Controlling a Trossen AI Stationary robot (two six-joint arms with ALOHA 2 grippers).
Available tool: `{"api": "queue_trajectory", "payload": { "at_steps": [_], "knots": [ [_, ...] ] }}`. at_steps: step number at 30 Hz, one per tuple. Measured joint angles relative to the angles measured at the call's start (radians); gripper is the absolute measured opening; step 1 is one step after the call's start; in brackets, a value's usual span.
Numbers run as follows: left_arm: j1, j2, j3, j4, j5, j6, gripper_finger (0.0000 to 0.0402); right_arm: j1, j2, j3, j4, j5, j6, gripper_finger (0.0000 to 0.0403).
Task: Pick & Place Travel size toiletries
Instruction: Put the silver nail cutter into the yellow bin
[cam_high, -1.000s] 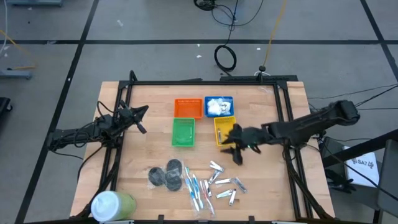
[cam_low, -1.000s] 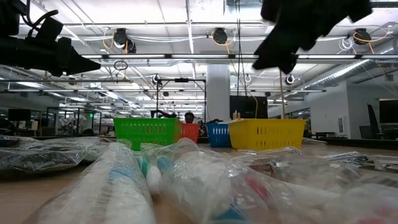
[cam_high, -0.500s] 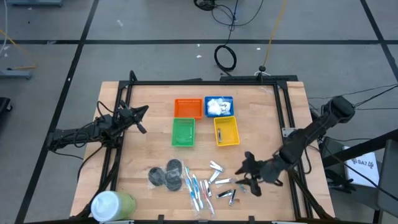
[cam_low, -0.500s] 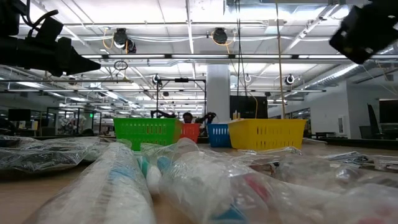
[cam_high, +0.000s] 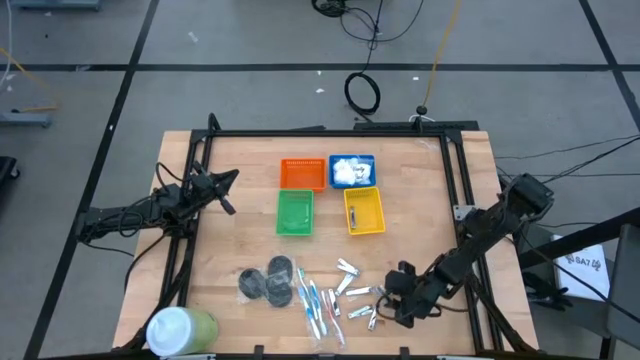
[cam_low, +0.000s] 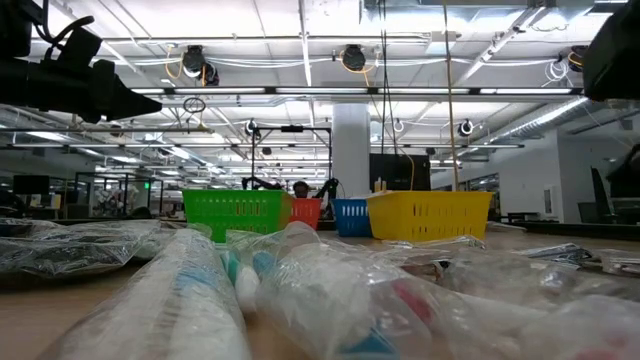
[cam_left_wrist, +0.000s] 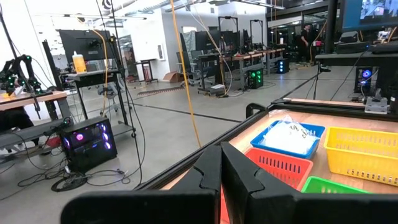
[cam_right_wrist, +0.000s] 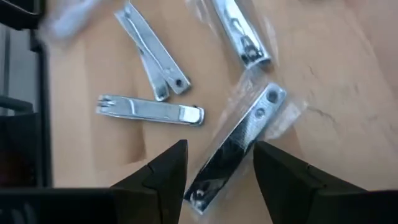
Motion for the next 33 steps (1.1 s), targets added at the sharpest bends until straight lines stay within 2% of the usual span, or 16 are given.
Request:
{"api": "queue_trajectory", "payload": {
  "at_steps": [6, 13, 19, 33],
  "knots": [
    [0.0, 0.0, 0.0, 0.0, 0.0, 0.0, 0.0001, 0.007, 0.052, 0.006, -0.02, 0.017, 0.033, 0.0171],
    [0.0, 0.0, 0.0, 0.0, 0.0, 0.0, 0.0001, 0.002, 0.066, 0.004, -0.26, 0.063, 0.05, 0.0168],
    [0.0, 0.0, 0.0, 0.0, 0.0, 0.0, 0.0001, -0.035, 0.066, 0.003, -0.401, 0.087, 0.048, 0.0147],
    [0.0, 0.0, 0.0, 0.0, 0.0, 0.0, 0.0001, -0.08, 0.066, 0.001, -0.393, 0.08, -0.093, 0.0069]
  ]
}}
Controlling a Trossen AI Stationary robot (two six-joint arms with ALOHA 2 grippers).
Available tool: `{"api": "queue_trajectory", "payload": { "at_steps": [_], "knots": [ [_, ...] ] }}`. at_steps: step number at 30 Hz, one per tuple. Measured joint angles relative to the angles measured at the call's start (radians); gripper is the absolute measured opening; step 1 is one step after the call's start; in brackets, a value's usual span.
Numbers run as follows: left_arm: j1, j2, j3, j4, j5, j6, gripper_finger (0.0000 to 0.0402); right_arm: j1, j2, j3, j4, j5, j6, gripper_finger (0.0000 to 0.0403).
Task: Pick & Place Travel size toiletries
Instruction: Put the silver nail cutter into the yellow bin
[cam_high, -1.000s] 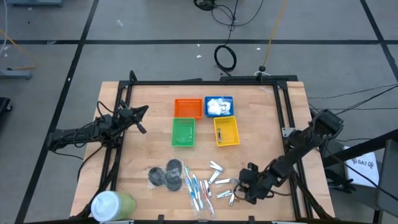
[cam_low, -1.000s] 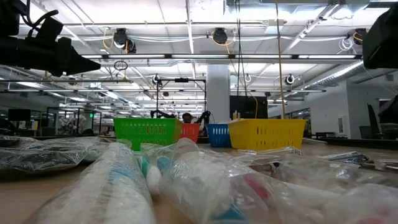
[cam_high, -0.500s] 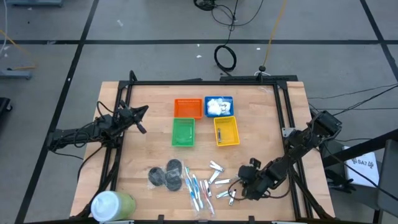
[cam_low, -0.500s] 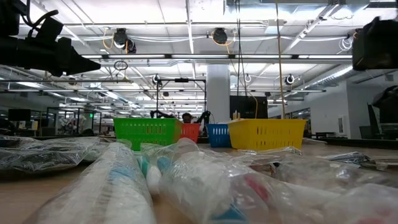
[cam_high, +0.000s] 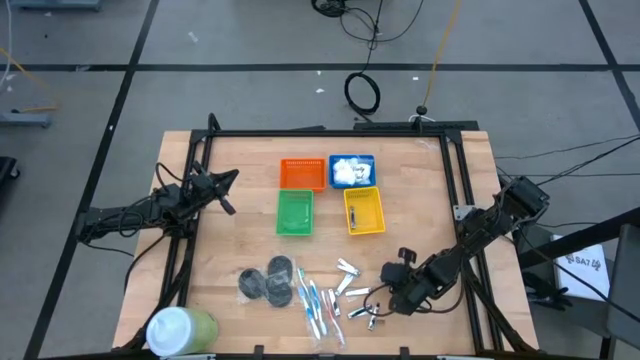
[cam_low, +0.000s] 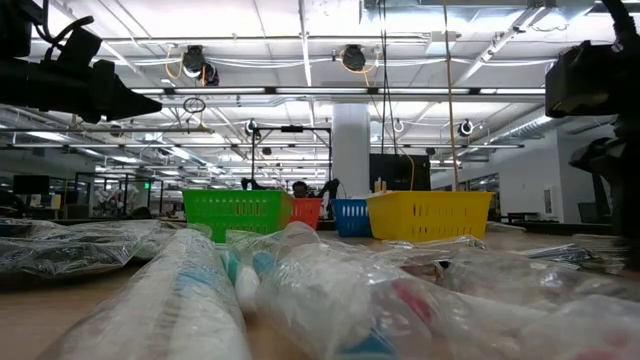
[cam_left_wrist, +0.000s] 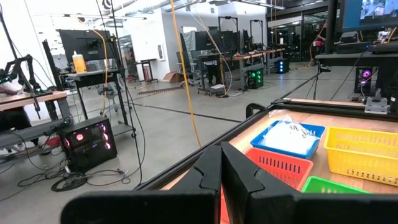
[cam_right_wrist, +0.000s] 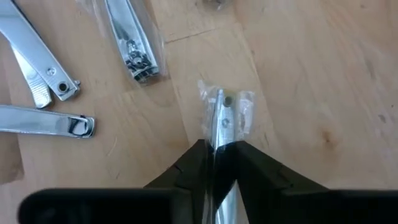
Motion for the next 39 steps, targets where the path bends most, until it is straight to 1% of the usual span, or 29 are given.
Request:
{"api": "queue_trajectory", "payload": {
  "at_steps": [4, 7, 11, 15, 20, 26, 29, 39],
  "knots": [
    [0.0, 0.0, 0.0, 0.0, 0.0, 0.0, 0.0001, 0.0, -0.001, 0.0, 0.026, -0.001, -0.022, 0.0049],
    [0.0, 0.0, 0.0, 0.0, 0.0, 0.0, 0.0001, 0.0, -0.019, 0.0, 0.054, 0.0, -0.058, 0.0046],
    [0.0, 0.0, 0.0, 0.0, 0.0, 0.0, 0.0001, -0.004, -0.083, 0.0, 0.065, 0.006, -0.078, 0.0051],
    [0.0, 0.0, 0.0, 0.0, 0.0, 0.0, 0.0001, -0.009, -0.166, -0.009, 0.057, 0.037, -0.111, 0.0049],
    [0.0, 0.0, 0.0, 0.001, 0.0, 0.0, 0.0001, -0.009, -0.251, -0.003, 0.135, 0.075, -0.177, 0.0049],
    [0.0, 0.0, 0.0, 0.002, 0.0, 0.0, 0.0001, -0.009, -0.292, -0.003, 0.304, 0.076, -0.348, 0.0049],
    [0.0, 0.0, 0.0, 0.002, 0.0, 0.0, 0.0001, -0.018, -0.292, -0.003, 0.398, 0.029, -0.428, 0.0048],
    [0.0, 0.0, 0.0, 0.002, 0.0, 0.0, 0.0001, -0.106, -0.257, -0.002, 0.623, -0.165, -0.551, 0.0048]
  ]
}}
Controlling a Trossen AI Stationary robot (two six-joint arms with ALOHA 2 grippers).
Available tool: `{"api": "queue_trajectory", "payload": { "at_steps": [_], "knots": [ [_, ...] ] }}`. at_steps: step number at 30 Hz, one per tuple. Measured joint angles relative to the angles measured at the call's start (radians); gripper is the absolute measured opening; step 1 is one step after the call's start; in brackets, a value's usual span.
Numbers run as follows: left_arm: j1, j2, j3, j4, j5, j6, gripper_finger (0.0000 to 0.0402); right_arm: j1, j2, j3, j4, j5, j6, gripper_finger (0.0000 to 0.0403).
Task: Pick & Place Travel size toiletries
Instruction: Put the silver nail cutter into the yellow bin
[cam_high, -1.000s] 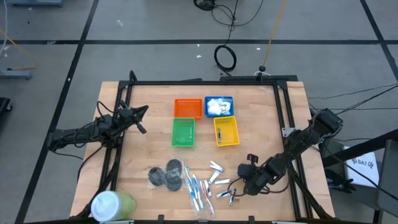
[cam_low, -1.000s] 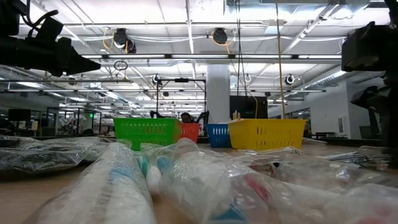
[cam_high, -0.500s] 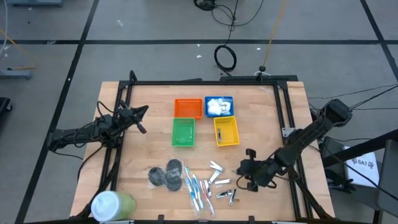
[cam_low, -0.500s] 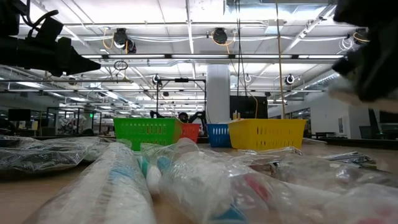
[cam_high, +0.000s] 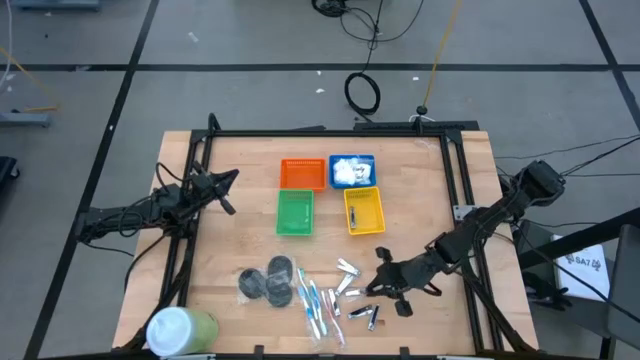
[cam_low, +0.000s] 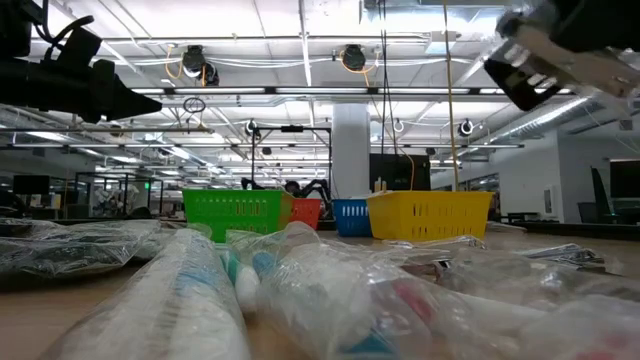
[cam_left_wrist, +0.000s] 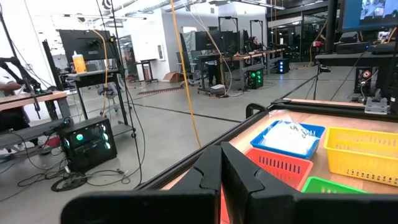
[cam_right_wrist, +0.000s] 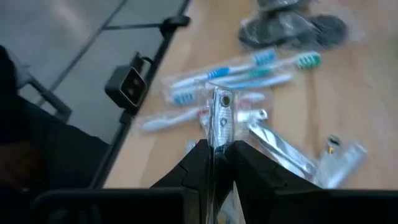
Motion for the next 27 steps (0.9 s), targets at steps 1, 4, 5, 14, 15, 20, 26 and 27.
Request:
{"api": "queue_trajectory", "payload": {
  "at_steps": [1, 4, 5, 14, 15, 20, 26, 27],
  "knots": [
    [0.0, 0.0, 0.0, 0.0, 0.0, 0.0, 0.0001, -0.01, 0.003, 0.0, 0.012, -0.02, -0.018, 0.0048],
    [0.0, 0.0, 0.0, 0.0, 0.0, 0.0, 0.0001, -0.042, 0.004, 0.0, 0.032, -0.02, -0.054, 0.0048],
    [0.0, 0.0, 0.0, 0.0, 0.0, 0.0, 0.0001, -0.055, 0.004, 0.0, 0.031, -0.02, -0.062, 0.0048],
    [0.0, 0.0, 0.0, 0.0, 0.0, 0.0, 0.0001, -0.212, 0.004, 0.0, 0.032, 0.01, -0.044, 0.0049],
    [0.0, 0.0, 0.0, 0.001, 0.0, 0.0, 0.0001, -0.231, 0.004, 0.0, 0.031, 0.024, -0.044, 0.0049],
    [0.0, 0.0, 0.0, 0.001, 0.0, 0.0, 0.0001, -0.331, 0.003, 0.001, 0.013, 0.043, -0.047, 0.0049],
    [0.0, 0.0, 0.0, 0.001, 0.0, 0.0, 0.0001, -0.443, 0.003, 0.002, -0.136, 0.217, -0.012, 0.0049],
    [0.0, 0.0, 0.0, 0.001, 0.0, 0.0, 0.0001, -0.459, 0.003, 0.002, -0.162, 0.236, -0.003, 0.0049]
  ]
}}
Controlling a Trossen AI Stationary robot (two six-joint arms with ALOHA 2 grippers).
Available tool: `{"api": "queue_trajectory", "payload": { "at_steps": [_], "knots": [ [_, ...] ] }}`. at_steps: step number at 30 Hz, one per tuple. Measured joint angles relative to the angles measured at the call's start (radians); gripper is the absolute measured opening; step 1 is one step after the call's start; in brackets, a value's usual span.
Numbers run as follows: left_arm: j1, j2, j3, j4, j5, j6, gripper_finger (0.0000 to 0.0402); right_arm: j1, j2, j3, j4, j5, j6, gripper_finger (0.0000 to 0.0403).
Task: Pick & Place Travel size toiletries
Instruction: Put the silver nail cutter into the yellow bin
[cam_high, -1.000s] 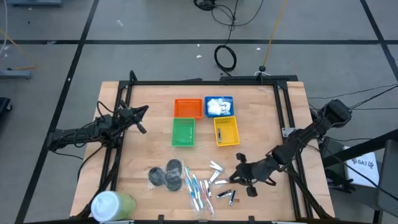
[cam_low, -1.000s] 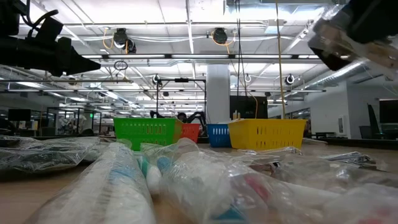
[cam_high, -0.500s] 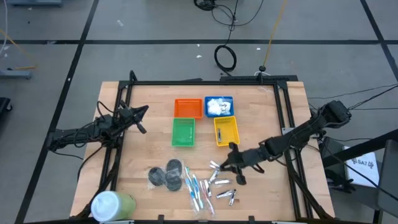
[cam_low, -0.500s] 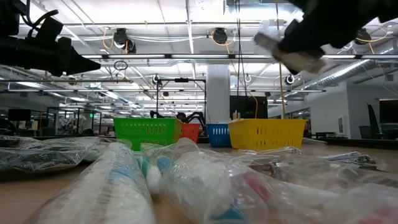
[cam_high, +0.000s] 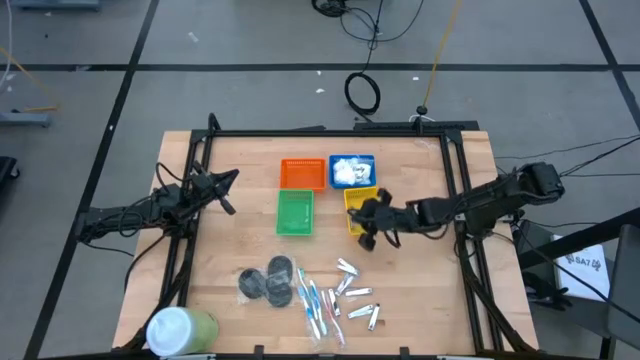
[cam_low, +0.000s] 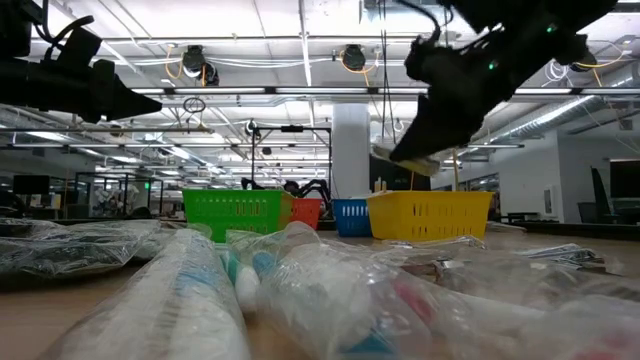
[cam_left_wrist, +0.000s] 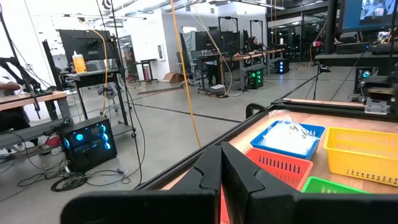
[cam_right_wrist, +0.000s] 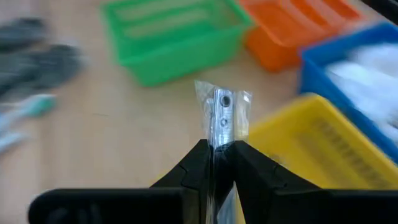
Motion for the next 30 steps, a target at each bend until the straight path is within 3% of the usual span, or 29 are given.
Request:
{"api": "queue_trajectory", "payload": {
  "at_steps": [14, 30],
  "knots": [
    [0.0, 0.0, 0.0, 0.0, 0.0, 0.0, 0.0001, -0.107, 0.0, 0.0, -0.097, 0.014, 0.016, 0.0052],
    [0.0, 0.0, 0.0, 0.0, 0.0, 0.0, 0.0001, -0.11, 0.0, 0.0, -0.104, 0.012, 0.042, 0.0128]
  ]
}}
